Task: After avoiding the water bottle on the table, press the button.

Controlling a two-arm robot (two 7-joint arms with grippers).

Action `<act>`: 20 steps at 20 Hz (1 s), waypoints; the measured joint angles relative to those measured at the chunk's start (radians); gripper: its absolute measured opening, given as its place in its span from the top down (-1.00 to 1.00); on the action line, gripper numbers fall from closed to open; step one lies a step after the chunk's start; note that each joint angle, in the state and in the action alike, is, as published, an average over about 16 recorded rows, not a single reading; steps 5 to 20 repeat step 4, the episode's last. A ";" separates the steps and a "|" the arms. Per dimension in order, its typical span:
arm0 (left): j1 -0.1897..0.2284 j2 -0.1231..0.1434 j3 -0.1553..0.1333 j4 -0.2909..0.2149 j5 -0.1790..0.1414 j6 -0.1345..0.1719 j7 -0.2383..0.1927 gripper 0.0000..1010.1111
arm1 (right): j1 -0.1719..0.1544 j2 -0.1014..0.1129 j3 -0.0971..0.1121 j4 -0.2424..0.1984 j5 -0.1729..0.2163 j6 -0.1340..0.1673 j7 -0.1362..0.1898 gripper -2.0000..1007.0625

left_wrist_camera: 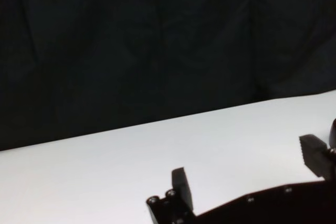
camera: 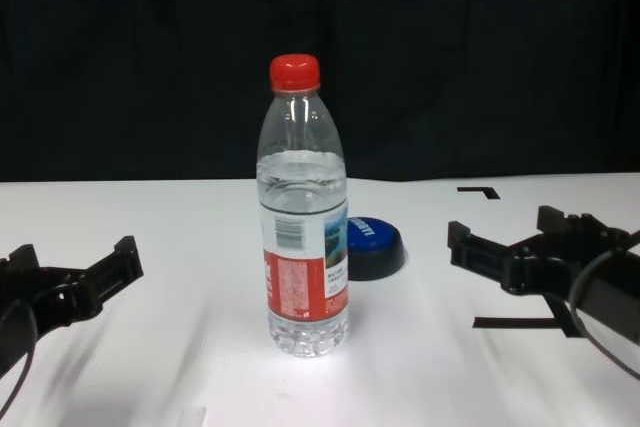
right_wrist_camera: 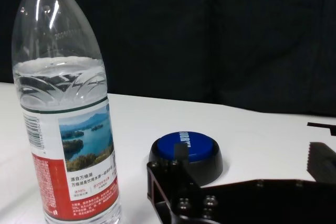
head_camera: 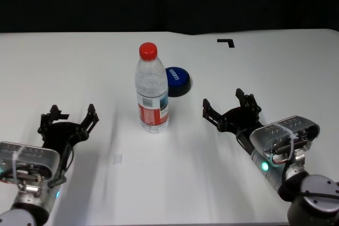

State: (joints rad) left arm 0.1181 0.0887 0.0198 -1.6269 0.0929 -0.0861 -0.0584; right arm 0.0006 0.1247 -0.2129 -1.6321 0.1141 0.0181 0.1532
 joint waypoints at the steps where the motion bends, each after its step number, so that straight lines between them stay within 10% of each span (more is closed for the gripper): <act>1: 0.000 0.000 0.000 0.000 0.000 0.000 0.000 -0.99 | 0.000 0.000 0.000 0.000 0.000 0.000 0.000 -0.99; 20: 0.000 0.000 0.000 0.000 0.000 0.000 0.000 -0.99 | 0.000 0.000 0.000 0.000 0.000 0.000 0.000 -0.99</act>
